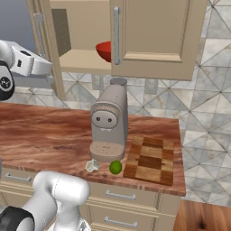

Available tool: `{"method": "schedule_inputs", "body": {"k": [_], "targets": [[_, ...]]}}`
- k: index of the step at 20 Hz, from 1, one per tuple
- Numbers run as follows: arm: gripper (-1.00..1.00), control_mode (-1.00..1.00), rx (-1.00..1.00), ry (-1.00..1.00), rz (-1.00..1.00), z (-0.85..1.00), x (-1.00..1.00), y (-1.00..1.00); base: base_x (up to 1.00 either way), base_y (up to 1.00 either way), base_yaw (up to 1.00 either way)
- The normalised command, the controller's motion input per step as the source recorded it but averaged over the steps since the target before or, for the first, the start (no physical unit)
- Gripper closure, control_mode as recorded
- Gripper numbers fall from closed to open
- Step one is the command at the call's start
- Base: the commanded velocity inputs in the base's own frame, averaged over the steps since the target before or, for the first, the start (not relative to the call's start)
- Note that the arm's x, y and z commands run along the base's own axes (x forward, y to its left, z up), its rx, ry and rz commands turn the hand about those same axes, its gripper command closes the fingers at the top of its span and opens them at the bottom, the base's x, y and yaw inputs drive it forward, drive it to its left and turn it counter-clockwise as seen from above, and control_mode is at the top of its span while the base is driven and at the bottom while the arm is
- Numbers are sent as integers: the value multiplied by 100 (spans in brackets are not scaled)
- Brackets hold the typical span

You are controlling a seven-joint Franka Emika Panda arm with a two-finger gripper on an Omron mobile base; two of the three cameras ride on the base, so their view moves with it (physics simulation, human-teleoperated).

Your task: Open the cabinet. Place the bowl and condiment on the counter. Then place the lime and garlic on the cutting board.

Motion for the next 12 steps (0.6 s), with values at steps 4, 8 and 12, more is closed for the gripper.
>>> {"method": "schedule_inputs", "body": {"k": [4, 8, 12], "targets": [[100, -100, 4, 0, 5, -50, 59, 79, 0, 0, 0], [-100, -100, 0, 2, 1, -18, 1, 35, 0, 0, 0], [-100, -100, 7, 2, 0, 0, -94, -10, 0, 0, 0]]}}
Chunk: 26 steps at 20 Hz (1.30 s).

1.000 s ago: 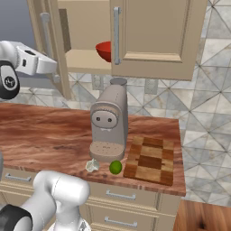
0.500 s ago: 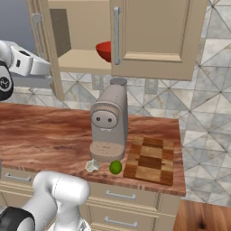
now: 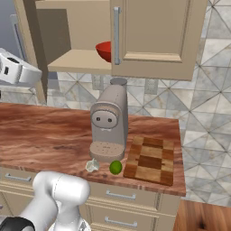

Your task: Open the cabinet. Place the bowl and condiment on the counter. Then place the lime and garlic on the cutting board.

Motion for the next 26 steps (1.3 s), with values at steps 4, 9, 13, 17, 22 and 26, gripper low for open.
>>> {"method": "schedule_inputs", "body": {"k": [4, 9, 13, 17, 22, 26], "targets": [[-100, -100, 16, 0, 6, 3, -100, -25, 0, 0, 0], [-100, -100, 31, 0, 15, 24, -92, -53, 0, 0, 0], [-100, -100, 30, 0, 21, 36, -100, -39, 0, 0, 0], [-100, -100, 22, 0, 17, 34, -100, -3, 0, 0, 0], [-100, -100, 19, -6, 18, 32, -100, -5, 0, 0, 0], [-100, -100, 13, -13, 10, 21, -100, -30, 0, 0, 0]]}}
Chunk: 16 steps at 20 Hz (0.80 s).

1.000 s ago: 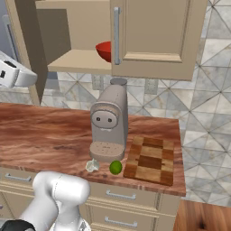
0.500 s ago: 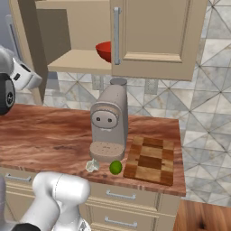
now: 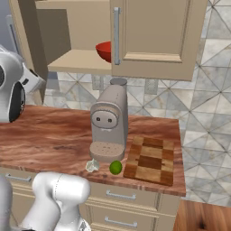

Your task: Open the cabinet. Place the bowl and condiment on the counter. Then place the lime and garlic on the cutting board.

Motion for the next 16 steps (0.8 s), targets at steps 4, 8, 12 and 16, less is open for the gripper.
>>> {"method": "schedule_inputs", "body": {"k": [4, 8, 12, 16], "targets": [[-100, -100, 13, -12, 0, 24, -100, -47, 0, 0, 0], [-100, -100, 15, -6, 0, 33, -100, -49, 0, 0, 0], [-100, -100, 15, -5, 0, 48, -100, -44, 0, 0, 0], [100, -100, 11, -1, 0, 56, -100, -28, 0, 0, 0]]}}
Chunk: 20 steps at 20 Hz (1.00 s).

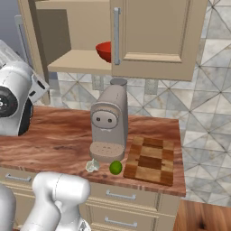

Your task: Open the cabinet. Place the bowl and condiment on the counter. Then place the lime and garlic on the cutting board.

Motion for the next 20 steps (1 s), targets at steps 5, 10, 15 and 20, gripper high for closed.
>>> {"method": "schedule_inputs", "body": {"k": [5, 10, 15, 20], "targets": [[100, -100, 13, -2, 0, 56, -100, -39, 0, 0, 0], [100, -100, 11, 0, -1, 29, -100, -58, 0, 0, 0], [100, -100, 12, 21, 0, 0, -80, -80, 0, 0, 0], [100, -100, 1, 14, 2, -12, -14, -32, 0, 0, 0]]}}
